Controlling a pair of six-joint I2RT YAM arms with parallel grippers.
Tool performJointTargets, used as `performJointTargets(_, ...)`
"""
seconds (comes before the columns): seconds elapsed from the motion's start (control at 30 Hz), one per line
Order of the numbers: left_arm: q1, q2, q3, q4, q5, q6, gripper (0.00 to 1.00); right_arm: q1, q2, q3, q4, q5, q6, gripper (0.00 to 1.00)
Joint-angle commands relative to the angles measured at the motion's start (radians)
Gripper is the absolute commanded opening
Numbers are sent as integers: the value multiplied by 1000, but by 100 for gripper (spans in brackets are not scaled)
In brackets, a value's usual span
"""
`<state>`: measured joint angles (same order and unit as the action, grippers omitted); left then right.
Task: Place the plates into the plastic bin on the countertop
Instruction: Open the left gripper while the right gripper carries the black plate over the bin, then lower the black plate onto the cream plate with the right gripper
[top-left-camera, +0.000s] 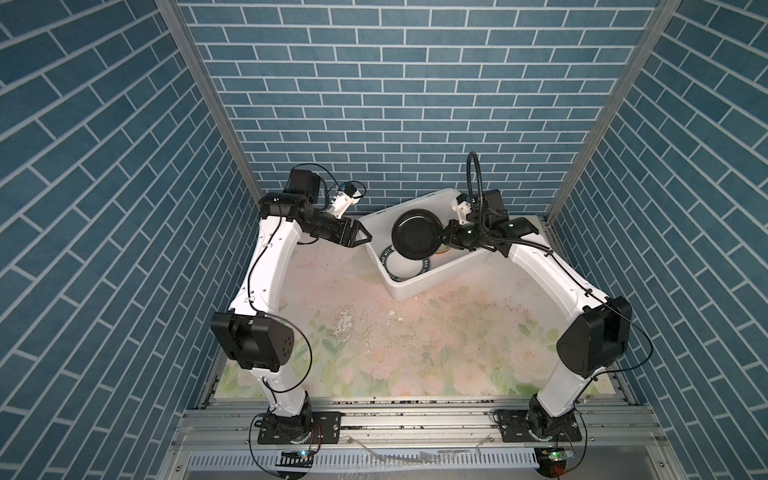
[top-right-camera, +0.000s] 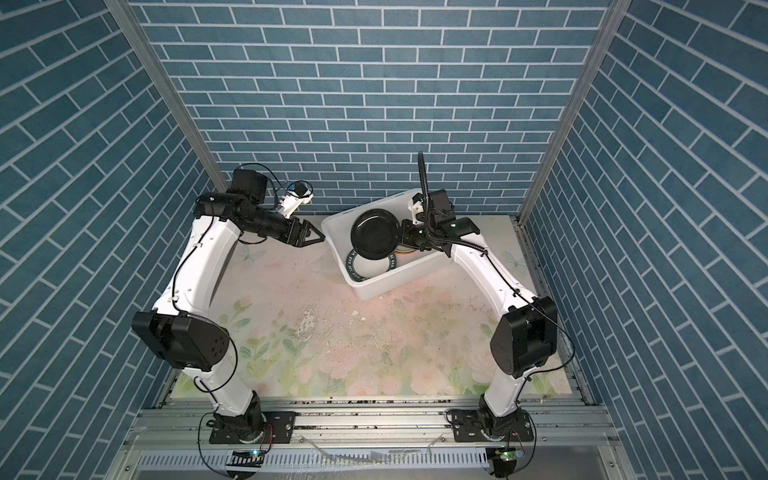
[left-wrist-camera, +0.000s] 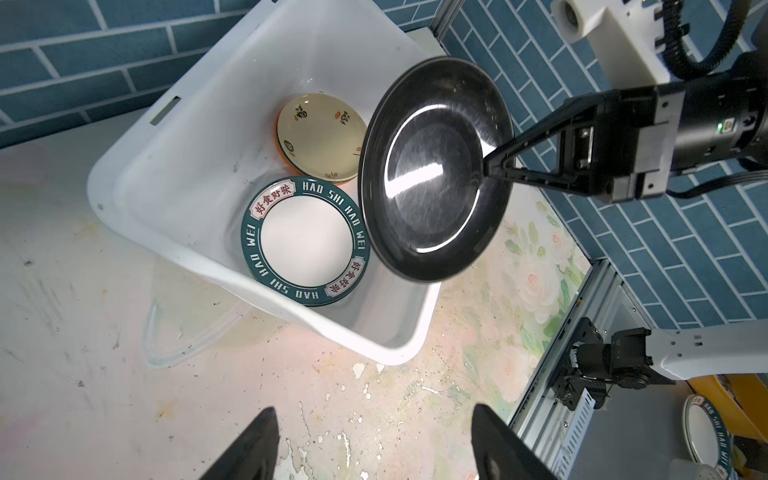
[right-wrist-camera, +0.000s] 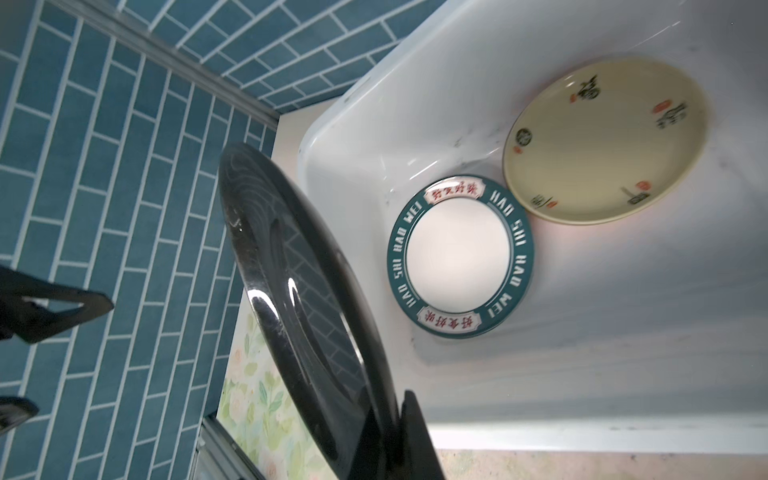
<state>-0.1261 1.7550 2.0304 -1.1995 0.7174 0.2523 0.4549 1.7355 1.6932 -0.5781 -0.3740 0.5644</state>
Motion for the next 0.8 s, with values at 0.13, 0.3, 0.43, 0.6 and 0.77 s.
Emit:
performJointTargets(0.13, -3, -79, -8, -32, -66, 64, 75, -47, 3, 17, 68, 93, -13, 0)
performJointTargets(0.3, -4, -132, -34, -50, -47, 118, 75, -64, 53, 56, 63, 191, -35, 0)
performJointTargets(0.43, -4, -145, -30, -68, -69, 142, 76, -77, 116, 101, 63, 213, -46, 0)
performJointTargets(0.6, -4, -158, -40, -81, -90, 184, 82, -88, 188, 148, 68, 219, -57, 0)
performJointTargets(0.77, -4, -155, -39, -62, -84, 148, 82, -103, 232, 151, 93, 212, -52, 0)
